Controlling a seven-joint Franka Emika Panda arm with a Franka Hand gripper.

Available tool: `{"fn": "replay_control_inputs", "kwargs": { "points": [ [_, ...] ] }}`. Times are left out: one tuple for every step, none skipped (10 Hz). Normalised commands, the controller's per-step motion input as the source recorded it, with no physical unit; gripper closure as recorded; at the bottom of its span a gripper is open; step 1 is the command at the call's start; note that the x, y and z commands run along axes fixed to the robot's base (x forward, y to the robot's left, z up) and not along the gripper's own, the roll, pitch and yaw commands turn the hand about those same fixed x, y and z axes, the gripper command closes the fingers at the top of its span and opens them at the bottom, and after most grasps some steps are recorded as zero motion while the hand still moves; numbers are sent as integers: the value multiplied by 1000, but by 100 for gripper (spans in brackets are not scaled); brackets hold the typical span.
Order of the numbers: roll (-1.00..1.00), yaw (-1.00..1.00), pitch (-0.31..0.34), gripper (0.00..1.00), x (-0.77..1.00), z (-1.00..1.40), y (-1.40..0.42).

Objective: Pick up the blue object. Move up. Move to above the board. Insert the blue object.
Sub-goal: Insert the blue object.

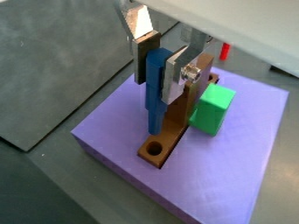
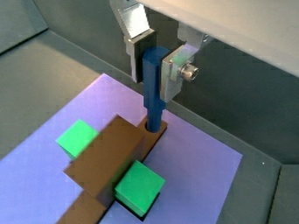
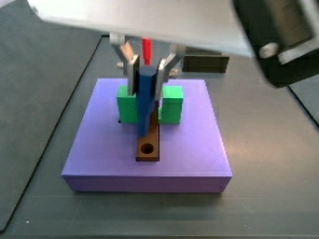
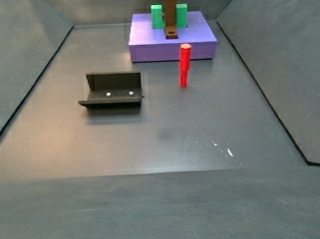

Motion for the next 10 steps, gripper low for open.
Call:
{"fn": "replay_control_inputs", "kwargs": {
  "points": [
    [0, 0, 0, 100, 0, -246, -226],
    [14, 0, 0, 100, 0, -251, -286],
    [91, 0, 0, 100, 74, -206, -294],
    [137, 0, 0, 100, 131, -137, -200],
    [161, 0, 0, 100, 0, -134, -80],
    [119, 0, 0, 100, -34, -117, 0],
    [101, 0, 0, 100, 0, -111, 0],
    [79, 0, 0, 100, -26, -111, 0],
    [21, 14, 0, 100, 0, -29, 0],
    [11, 34, 0, 100, 17, 0, 0]
  ]
}}
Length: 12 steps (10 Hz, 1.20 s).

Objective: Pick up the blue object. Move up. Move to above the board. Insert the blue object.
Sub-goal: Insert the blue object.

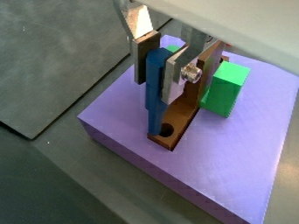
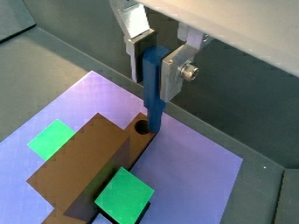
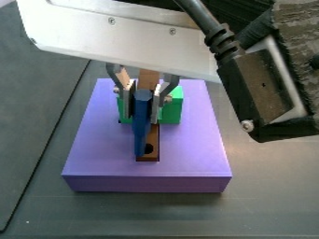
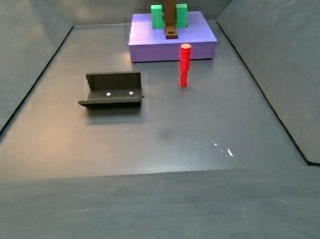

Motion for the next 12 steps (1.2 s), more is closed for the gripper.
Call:
{"fn": "replay_control_inputs", "kwargs": {
  "points": [
    [0, 69, 0, 100, 103, 0, 0],
    [0, 31, 0, 100, 14, 0, 57],
    [0, 77, 0, 100, 0, 37, 83],
    [0, 149, 0, 100, 111, 0, 3],
    [0, 60, 0, 100, 137, -14, 0],
    [-31, 0, 0, 100, 3, 14, 43],
    [-1, 0, 0, 100, 86, 0, 0],
    [0, 0, 0, 100, 114, 0, 0],
    [0, 34, 0, 100, 140, 0, 0],
    [0, 111, 9, 100, 243, 0, 0],
    [0, 117, 74, 100, 371, -23, 0],
    [0, 74, 7, 100, 43, -129, 11]
  ]
}}
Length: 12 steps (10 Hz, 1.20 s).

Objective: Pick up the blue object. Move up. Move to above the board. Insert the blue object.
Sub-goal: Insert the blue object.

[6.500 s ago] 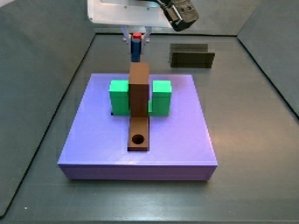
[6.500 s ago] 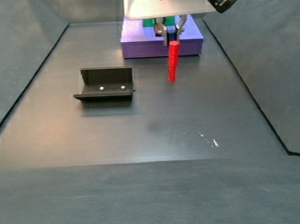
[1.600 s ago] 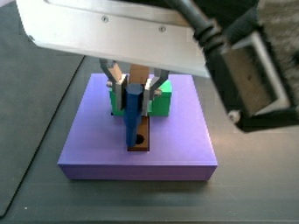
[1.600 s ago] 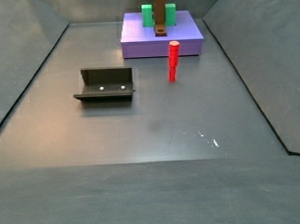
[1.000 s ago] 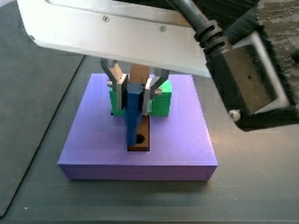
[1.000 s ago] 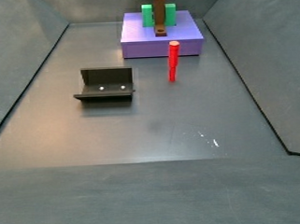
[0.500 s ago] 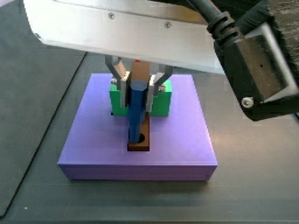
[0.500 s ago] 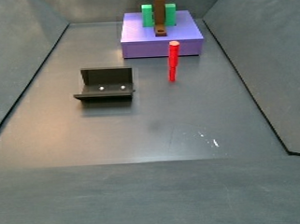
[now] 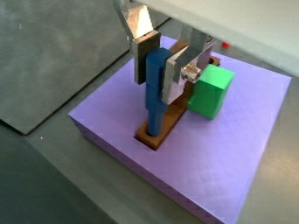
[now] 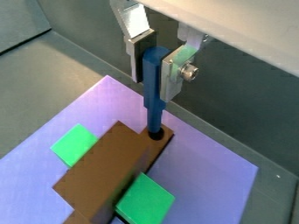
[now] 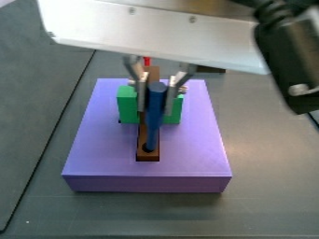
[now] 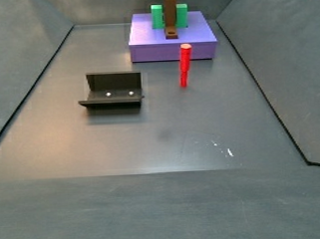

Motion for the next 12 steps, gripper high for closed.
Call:
{"fn": "replay_control_inputs", "kwargs": {
  "points": [
    [0, 0, 0, 100, -29, -134, 0],
    [0, -3, 0, 100, -143, -137, 3],
    [0, -114, 0, 100, -474, -51, 134],
    [-9, -26, 0, 100, -260, -23, 29],
    [0, 0, 0, 100, 0, -71, 0],
    [0, 0, 0, 100, 0, -189, 0],
    [97, 0, 100, 100, 317, -274, -160],
    [120, 0, 156, 100, 371, -406, -89],
    [144, 0, 136, 100, 277, -514, 0],
    [183, 0, 91, 100, 86, -551, 0],
    [244, 0, 79, 100, 0, -526, -3],
    [274, 0, 84, 100, 0, -569, -51]
  ]
}}
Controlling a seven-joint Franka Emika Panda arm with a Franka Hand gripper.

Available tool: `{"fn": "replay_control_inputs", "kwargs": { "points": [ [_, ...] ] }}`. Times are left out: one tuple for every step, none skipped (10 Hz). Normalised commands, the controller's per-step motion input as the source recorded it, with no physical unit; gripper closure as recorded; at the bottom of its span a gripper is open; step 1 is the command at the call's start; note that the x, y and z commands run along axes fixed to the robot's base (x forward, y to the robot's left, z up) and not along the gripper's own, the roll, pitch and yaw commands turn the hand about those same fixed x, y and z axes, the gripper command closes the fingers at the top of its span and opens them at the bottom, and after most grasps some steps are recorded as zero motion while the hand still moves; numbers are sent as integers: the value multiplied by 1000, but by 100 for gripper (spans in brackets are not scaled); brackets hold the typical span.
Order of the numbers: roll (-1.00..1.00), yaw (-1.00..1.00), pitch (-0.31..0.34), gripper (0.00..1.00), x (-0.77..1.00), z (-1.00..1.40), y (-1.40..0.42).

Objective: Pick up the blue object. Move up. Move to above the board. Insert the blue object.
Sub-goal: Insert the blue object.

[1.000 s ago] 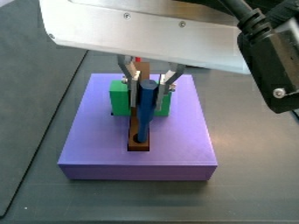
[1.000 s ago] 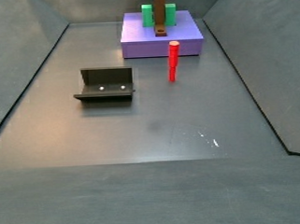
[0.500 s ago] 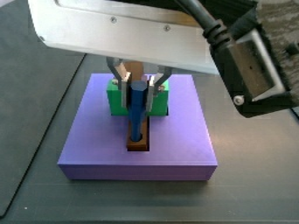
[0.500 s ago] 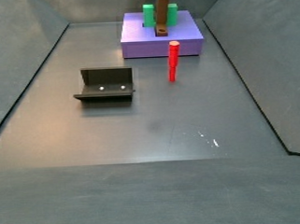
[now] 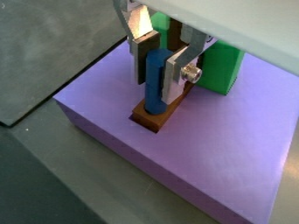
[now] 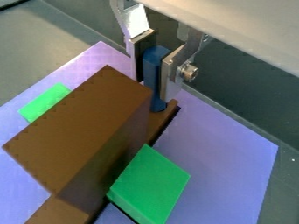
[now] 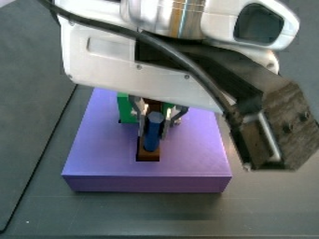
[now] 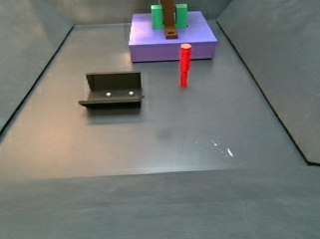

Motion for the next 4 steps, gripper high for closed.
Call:
{"fn": "replay_control_inputs", "kwargs": {
  "points": [
    [229, -6, 39, 100, -6, -520, -100],
    [0, 0, 34, 100, 0, 0, 0],
    [0, 0, -7, 100, 0, 0, 0],
    [0, 0, 0, 100, 0, 0, 0]
  ]
}}
